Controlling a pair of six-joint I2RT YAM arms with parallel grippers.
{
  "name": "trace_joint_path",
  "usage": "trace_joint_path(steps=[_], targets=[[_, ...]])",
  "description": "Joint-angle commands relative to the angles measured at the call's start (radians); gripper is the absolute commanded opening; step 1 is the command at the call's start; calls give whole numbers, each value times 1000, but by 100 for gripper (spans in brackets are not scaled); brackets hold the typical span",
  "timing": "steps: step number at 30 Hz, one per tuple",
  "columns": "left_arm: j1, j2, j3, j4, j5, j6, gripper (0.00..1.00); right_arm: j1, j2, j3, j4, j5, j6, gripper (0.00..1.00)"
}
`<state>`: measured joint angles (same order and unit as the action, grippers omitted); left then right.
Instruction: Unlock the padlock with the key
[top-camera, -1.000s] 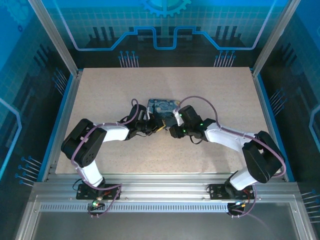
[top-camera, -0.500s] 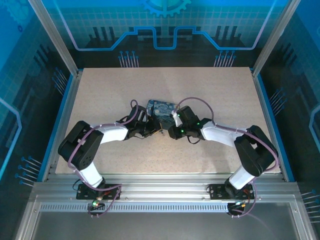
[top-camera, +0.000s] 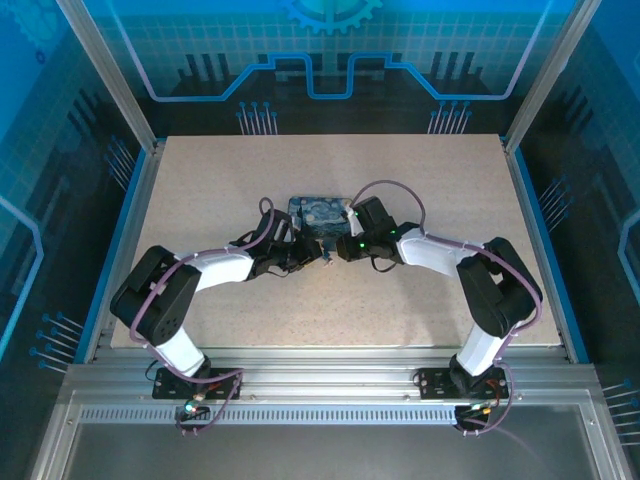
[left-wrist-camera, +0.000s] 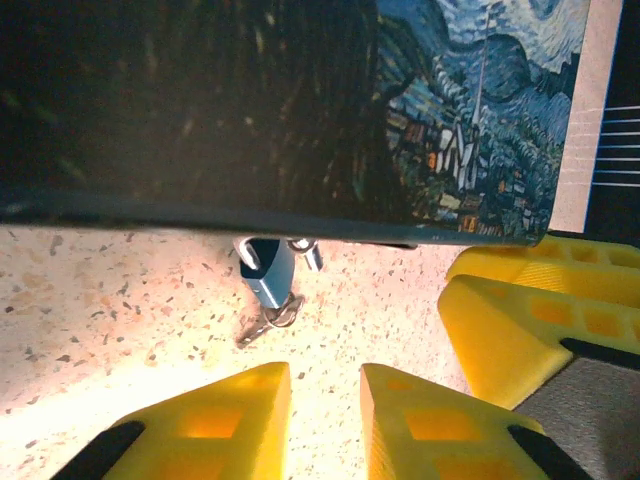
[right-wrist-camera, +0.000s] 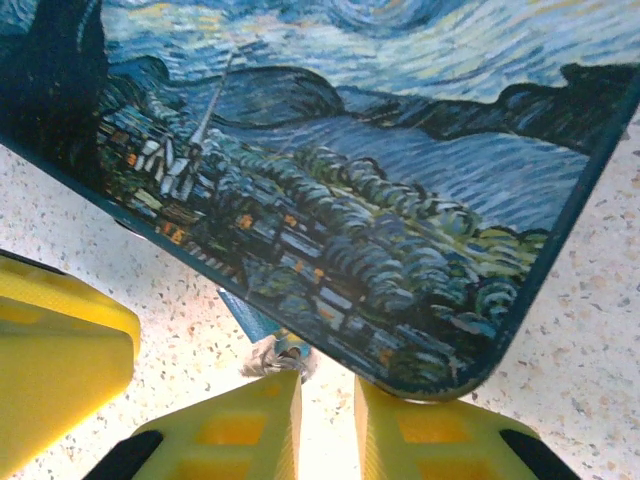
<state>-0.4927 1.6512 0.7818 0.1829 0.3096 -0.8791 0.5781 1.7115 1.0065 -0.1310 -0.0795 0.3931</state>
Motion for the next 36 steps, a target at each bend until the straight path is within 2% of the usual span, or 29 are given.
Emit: trace_joint_path(steps=[1,3,8,15,22,28,36], targets=[[-1,-56,-14,-32,-25,33,25,-4,-3,20,-3,3,8,23],[1,-80,-17,-48,-37,39,26,-1,-22,8,-4,3,2,23],[13,-158,-35,-97,-77,57,35,26,-95,-46,-14,26,-32,30],[31,-246,-83,-132,-109,54,62,96,-120,-95,-1,68,-81,39],[43,-344,-162,-155,-117,39,89,132,-40,-78,52,100,-90,45],[62,-429,-216,-186,-136,26,92,167,50,-20,57,181,-114,50],[97,-454,-254,-176,-118,-2,92,186,131,38,49,262,-134,50]])
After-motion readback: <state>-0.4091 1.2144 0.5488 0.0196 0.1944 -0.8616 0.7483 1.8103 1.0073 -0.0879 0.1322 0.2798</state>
